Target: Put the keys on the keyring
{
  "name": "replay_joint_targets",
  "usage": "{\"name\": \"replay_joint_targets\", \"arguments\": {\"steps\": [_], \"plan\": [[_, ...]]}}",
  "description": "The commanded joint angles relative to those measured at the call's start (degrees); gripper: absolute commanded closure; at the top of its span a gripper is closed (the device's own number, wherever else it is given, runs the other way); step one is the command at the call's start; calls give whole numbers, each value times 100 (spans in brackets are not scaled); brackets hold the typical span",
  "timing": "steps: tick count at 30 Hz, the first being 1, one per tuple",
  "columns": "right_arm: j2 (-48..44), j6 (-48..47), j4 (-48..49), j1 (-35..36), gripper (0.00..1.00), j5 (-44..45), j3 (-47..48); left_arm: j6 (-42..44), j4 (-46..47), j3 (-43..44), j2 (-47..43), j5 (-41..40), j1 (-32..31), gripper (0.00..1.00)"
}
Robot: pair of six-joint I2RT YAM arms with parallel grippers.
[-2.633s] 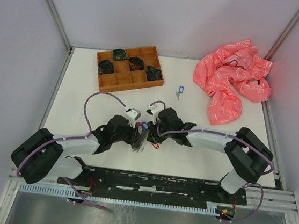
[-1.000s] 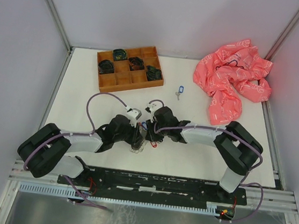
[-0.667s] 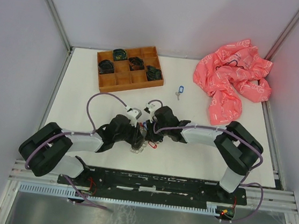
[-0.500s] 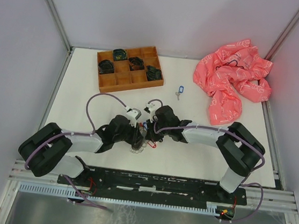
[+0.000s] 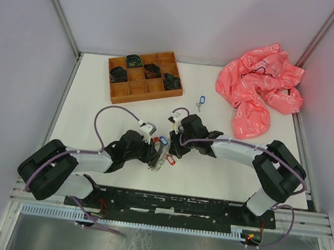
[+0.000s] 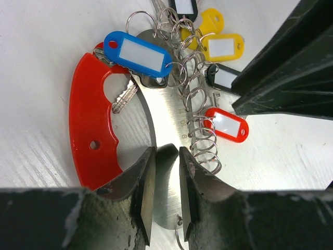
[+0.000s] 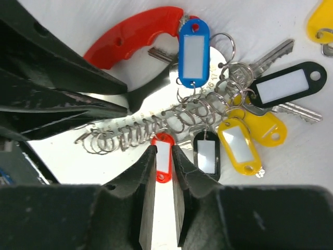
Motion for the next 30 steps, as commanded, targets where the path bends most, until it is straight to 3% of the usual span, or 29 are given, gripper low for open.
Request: {"name": "replay_joint_targets", "arguments": {"steps": [1, 13, 21, 30], "plan": [[-287, 374, 78, 71, 74, -194, 36, -188, -298, 121, 17, 121, 22, 68], [143, 1514, 124, 389, 71, 386, 113, -395, -438, 100, -30, 141, 11, 68], [249, 1722, 228, 386, 68, 791, 117, -415, -421, 106, 27, 146, 11, 68], [396, 1766, 328, 382, 70, 675, 188, -415, -412, 143, 105, 190, 11, 68]]}}
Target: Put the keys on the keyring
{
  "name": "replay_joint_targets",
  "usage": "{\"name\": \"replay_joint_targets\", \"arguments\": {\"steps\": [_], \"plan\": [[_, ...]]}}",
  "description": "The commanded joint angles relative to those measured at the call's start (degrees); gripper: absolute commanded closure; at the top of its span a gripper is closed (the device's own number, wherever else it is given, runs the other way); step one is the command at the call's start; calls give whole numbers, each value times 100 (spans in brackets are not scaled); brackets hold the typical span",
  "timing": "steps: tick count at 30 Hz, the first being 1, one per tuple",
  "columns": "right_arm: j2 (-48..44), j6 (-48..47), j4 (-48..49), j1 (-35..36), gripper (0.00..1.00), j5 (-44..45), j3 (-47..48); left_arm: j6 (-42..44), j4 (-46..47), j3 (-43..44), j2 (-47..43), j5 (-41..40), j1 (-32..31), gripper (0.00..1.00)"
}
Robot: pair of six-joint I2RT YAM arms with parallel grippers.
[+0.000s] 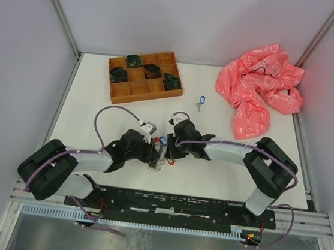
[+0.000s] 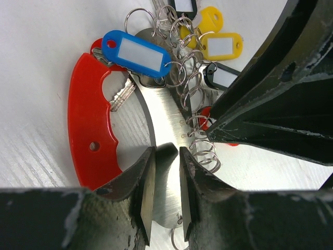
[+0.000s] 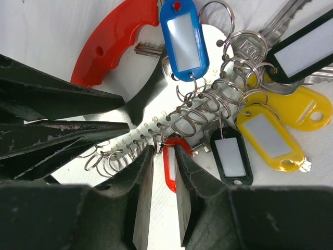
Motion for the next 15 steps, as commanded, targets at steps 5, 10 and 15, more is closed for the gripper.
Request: {"name": "replay_joint_targets", "arguments": {"steps": [5, 10, 15], "plan": [[139, 81, 276, -5, 74, -49, 245, -273, -240, 119, 205, 216, 2, 68], [180, 66, 254, -5, 76, -24, 309, -268, -234, 148, 252, 242, 5, 68], [190, -20, 213, -27, 85, 19, 353, -271, -230, 136, 199, 235, -4, 68]]}}
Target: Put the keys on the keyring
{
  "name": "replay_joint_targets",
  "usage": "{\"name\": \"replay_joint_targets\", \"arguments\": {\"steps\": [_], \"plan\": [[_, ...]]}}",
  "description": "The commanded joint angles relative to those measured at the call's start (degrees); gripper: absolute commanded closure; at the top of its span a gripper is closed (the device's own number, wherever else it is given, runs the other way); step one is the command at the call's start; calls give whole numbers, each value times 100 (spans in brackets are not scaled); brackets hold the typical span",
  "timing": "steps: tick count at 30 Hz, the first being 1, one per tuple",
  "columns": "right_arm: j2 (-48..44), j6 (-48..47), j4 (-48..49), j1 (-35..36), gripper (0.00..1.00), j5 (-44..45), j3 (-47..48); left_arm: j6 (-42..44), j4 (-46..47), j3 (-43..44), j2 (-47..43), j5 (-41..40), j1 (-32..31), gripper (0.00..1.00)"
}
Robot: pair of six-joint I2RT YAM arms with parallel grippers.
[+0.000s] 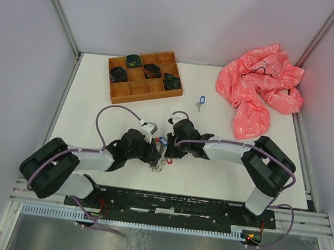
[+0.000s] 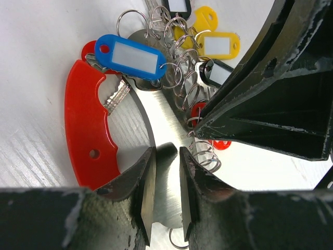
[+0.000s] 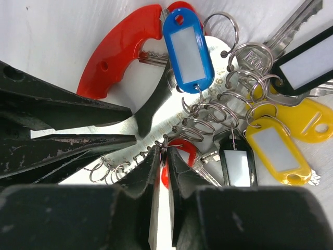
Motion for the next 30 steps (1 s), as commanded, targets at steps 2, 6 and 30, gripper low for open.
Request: {"name": "replay_joint_targets", "arguments": {"steps": [2, 6, 30], "plan": [[-21, -144, 92, -40, 90, 90, 256, -277, -228, 11, -2, 76, -4, 68], [-306, -628, 58, -137, 96, -10, 161, -278, -45, -121, -234, -24, 12, 68], [-1897, -3799, 1996, -433, 99, -1759, -928, 125, 2480, -882, -945, 776, 558, 69]]}}
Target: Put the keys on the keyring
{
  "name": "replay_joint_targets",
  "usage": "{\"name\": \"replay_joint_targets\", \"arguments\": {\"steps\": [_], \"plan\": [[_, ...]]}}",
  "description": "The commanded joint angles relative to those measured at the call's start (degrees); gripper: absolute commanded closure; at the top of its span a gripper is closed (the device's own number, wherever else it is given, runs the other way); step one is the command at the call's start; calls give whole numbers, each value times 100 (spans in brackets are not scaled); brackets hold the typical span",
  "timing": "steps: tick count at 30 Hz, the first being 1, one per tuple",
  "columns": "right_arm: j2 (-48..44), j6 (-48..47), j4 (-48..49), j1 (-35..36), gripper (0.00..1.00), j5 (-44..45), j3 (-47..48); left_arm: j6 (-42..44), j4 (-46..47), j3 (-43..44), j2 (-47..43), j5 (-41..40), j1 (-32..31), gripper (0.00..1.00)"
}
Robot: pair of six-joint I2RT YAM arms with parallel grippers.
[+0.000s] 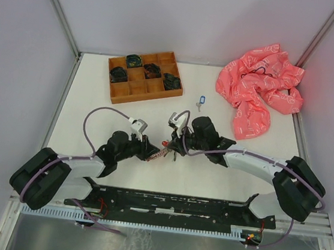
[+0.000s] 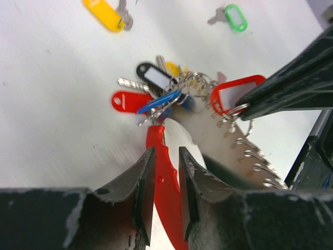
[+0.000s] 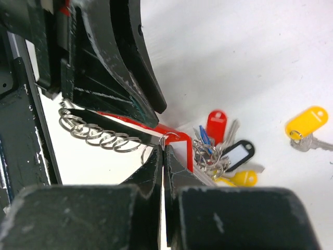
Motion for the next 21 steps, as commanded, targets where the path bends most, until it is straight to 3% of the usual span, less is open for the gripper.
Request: {"name": "replay_joint_targets", "arguments": {"steps": [1, 5, 13, 21], "plan": [[-226, -297, 1298, -116, 99, -490, -297, 324, 1153, -227, -435, 36, 43, 69], [-132, -350, 1677, -130, 99, -502, -506, 561, 1508, -323, -566, -47, 42, 69], [208, -98, 924, -130, 97, -45, -431, 572, 1305, -252, -47, 360, 42, 68], [698, 441, 187, -121, 89, 227, -252, 489, 595, -48, 118, 513, -4, 67]]}}
